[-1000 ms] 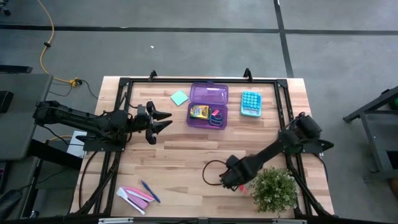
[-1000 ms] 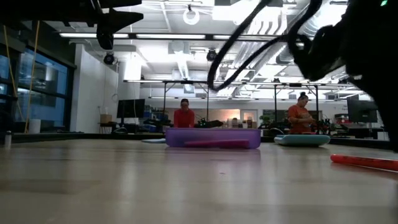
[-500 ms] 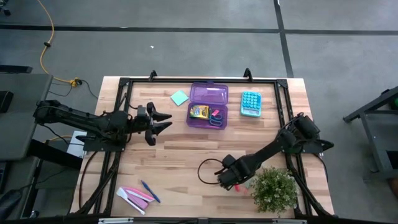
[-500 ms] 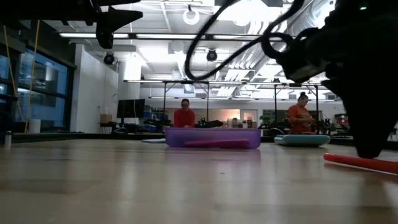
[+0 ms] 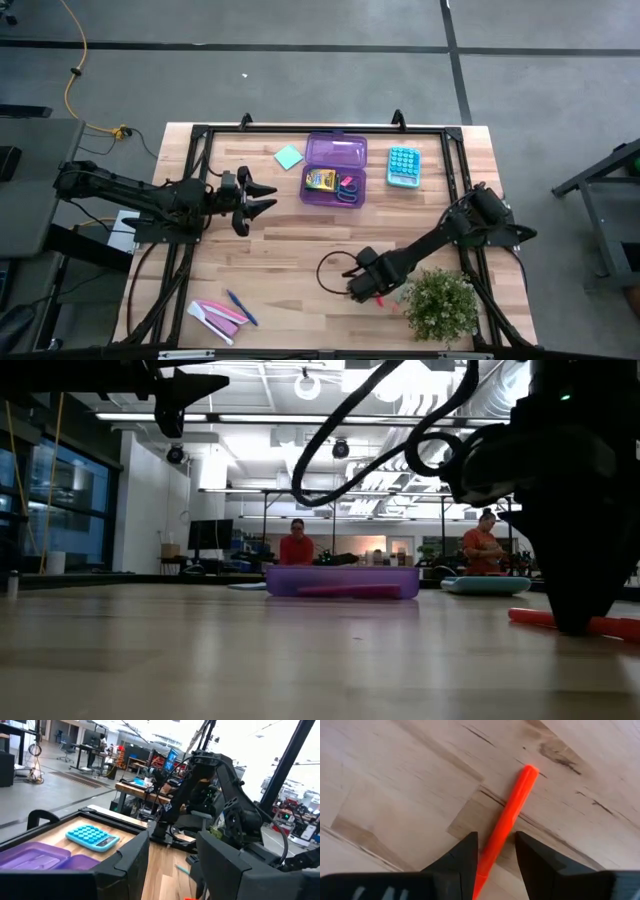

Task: Pack school essentials
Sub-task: Put the orange pen into the violet supply box

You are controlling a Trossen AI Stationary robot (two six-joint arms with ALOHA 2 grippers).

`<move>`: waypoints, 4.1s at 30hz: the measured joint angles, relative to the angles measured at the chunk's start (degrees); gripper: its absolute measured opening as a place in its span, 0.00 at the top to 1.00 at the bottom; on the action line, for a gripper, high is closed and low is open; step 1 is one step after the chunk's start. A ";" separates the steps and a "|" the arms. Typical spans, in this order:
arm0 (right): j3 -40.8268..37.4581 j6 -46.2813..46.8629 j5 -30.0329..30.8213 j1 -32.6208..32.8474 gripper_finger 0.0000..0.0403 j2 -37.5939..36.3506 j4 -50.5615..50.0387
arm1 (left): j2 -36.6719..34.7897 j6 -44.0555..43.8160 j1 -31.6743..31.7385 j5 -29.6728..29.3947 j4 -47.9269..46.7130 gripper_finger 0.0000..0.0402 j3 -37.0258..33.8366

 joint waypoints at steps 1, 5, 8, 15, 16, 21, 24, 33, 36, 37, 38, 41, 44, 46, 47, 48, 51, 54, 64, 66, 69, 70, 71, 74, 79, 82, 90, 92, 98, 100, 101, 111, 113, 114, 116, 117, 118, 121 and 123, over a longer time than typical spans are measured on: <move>0.03 0.03 -0.09 -0.14 0.69 0.04 0.06 | -0.02 -0.02 0.00 0.00 0.08 0.61 0.00; 0.01 -0.06 -0.89 -1.09 0.69 0.20 0.38 | -0.02 -0.03 0.00 -0.01 0.07 0.61 0.00; 0.01 -1.03 -1.41 -1.62 0.73 0.24 0.44 | -0.01 -0.39 0.00 0.00 0.05 0.61 0.00; 0.01 -5.86 0.42 -2.11 0.97 0.33 0.18 | 0.00 -0.54 0.00 -0.49 0.07 0.61 0.00; 0.01 -7.37 0.81 -2.08 0.97 0.31 0.03 | -0.02 -0.83 0.01 -0.50 0.07 0.61 0.00; -0.43 -14.67 7.22 -2.27 0.98 -1.23 -3.97 | 0.00 -0.92 0.00 -0.88 0.07 0.61 0.00; -0.23 -19.75 12.95 -2.13 0.98 -5.09 -3.98 | -0.01 -0.94 0.01 -1.33 0.07 0.61 0.00; -0.23 -35.97 32.22 -1.50 0.99 -12.42 6.10 | 0.00 -1.01 0.00 -1.46 0.10 0.61 0.00; -0.24 -43.47 36.35 -2.66 1.00 -12.60 11.69 | -0.02 -0.91 0.00 -1.44 0.11 0.61 0.00; -0.35 -45.73 37.60 -3.41 1.00 -12.63 13.68 | 0.00 -0.68 -0.04 -1.40 0.11 0.61 0.00; -1.41 -48.43 38.42 -4.37 1.00 -12.70 17.46 | 0.00 -0.39 -0.23 -1.42 0.09 0.61 0.00; -8.79 -57.67 33.80 -7.97 1.00 -13.69 32.95 | 0.74 1.79 -1.32 -1.40 0.26 0.61 0.02; -17.50 -63.62 23.42 -12.65 1.00 -16.14 49.86 | 1.40 3.89 -2.49 -1.36 0.95 0.61 0.02; -22.71 -68.16 19.93 -15.11 1.00 -18.57 63.61 | 2.00 5.48 -3.12 -1.33 1.94 0.61 0.04; -25.14 -70.42 18.99 -16.19 1.00 -19.73 70.79 | 2.16 6.24 -3.37 -1.33 2.09 0.61 0.02; -27.58 -72.40 17.78 -17.25 1.00 -20.73 77.57 | 2.53 6.91 -3.60 -1.33 3.01 0.61 0.02; -33.61 -76.68 12.84 -20.77 1.00 -22.11 93.58 | 3.60 7.98 -3.89 -1.44 4.76 0.61 0.03; -36.61 -77.98 8.81 -24.55 1.00 -22.16 101.92 | 5.87 7.97 -3.75 -1.89 7.01 0.61 0.04; -37.46 -78.62 2.55 -29.40 1.00 -22.08 102.31 | 13.59 7.25 -1.29 -3.04 10.09 0.61 0.01; -36.87 -80.14 1.94 -29.38 1.00 -22.08 102.29 | 13.79 8.56 -0.32 -3.04 10.77 0.61 0.60; -35.57 -82.54 -0.46 -29.62 1.00 -22.08 101.22 | 13.77 10.97 0.88 -3.02 10.40 0.61 1.87; -35.23 -82.53 -0.87 -29.62 1.00 -22.08 100.60 | 13.75 11.04 1.06 -3.01 10.27 0.61 2.11; -34.75 -82.51 -1.26 -29.62 1.00 -22.07 100.06 | 13.75 11.08 1.08 -2.93 10.20 0.61 2.14; -33.82 -82.77 -1.85 -29.58 1.00 -22.05 99.57 | 13.75 11.15 0.96 -0.85 9.57 0.61 2.14; -32.65 -82.07 1.09 -29.43 1.00 -22.05 96.47 | 13.75 13.86 0.94 -1.22 10.31 0.61 2.14; -28.49 -83.47 11.80 -30.08 1.00 -20.66 86.22 | 13.75 15.39 1.03 -2.09 10.64 0.61 2.14; -5.80 -80.23 27.63 -32.17 1.00 -6.13 43.44 | 13.75 14.27 1.05 -3.26 10.80 0.61 2.14; -0.97 -77.70 29.18 -32.06 1.00 -2.95 34.41 | 13.75 14.12 1.05 -3.26 10.78 0.61 2.14; 5.48 -76.53 26.81 -30.94 1.00 -0.35 26.60 | 13.75 14.08 1.05 -3.26 10.78 0.61 2.14; 5.90 -76.57 26.98 -30.56 1.00 -0.35 24.37 | 13.75 13.75 1.05 -3.25 10.78 0.61 2.14; 5.92 -76.71 27.22 -30.56 1.00 -0.35 23.68 | 13.75 13.38 1.03 -3.25 10.78 0.61 2.14; 3.64 -80.86 23.06 -30.90 1.00 -0.37 21.38 | 13.75 12.57 0.94 -3.23 10.74 0.61 2.14; 3.64 -81.96 22.34 -30.52 1.00 -0.37 21.58 | 13.75 12.57 0.90 -3.23 10.75 0.61 2.14; 3.64 -82.53 21.92 -30.44 1.00 -0.37 21.62 | 13.75 12.54 0.91 -3.23 10.73 0.61 2.14; 3.64 -82.88 20.42 -30.34 1.00 -0.37 21.60 | 13.75 12.52 0.92 -3.23 10.76 0.61 2.14; 3.64 -82.94 19.38 -30.34 1.00 -0.37 21.61 | 13.75 12.53 0.92 -3.23 10.76 0.61 2.14; 3.64 -82.94 18.69 -30.34 1.00 -0.37 21.63 | 13.75 12.57 0.92 -3.23 10.76 0.61 2.14; 3.61 -82.81 18.44 -30.34 1.00 -0.37 21.62 | 13.75 12.52 0.92 -3.23 10.74 0.61 2.14; 3.61 -82.69 18.39 -30.42 1.00 -0.37 21.62 | 13.75 12.57 0.92 -3.23 10.76 0.61 2.14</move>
